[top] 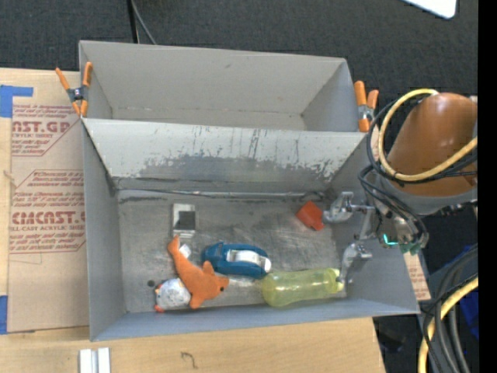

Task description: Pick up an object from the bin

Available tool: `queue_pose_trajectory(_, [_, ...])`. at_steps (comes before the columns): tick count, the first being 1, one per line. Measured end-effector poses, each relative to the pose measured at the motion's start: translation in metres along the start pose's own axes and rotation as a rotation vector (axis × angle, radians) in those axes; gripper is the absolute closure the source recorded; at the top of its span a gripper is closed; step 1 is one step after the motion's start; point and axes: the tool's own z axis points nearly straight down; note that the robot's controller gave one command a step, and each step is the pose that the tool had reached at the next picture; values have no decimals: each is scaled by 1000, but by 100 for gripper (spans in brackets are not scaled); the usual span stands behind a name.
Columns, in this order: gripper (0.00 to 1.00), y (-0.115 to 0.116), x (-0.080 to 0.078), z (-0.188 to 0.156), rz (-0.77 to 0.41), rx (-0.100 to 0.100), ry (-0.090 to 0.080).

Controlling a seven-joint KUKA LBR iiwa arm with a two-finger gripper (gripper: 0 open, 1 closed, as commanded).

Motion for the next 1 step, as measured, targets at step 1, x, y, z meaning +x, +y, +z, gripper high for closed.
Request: queue_pose_trajectory(1, [0, 0, -2, -4, -2, 1, -8])
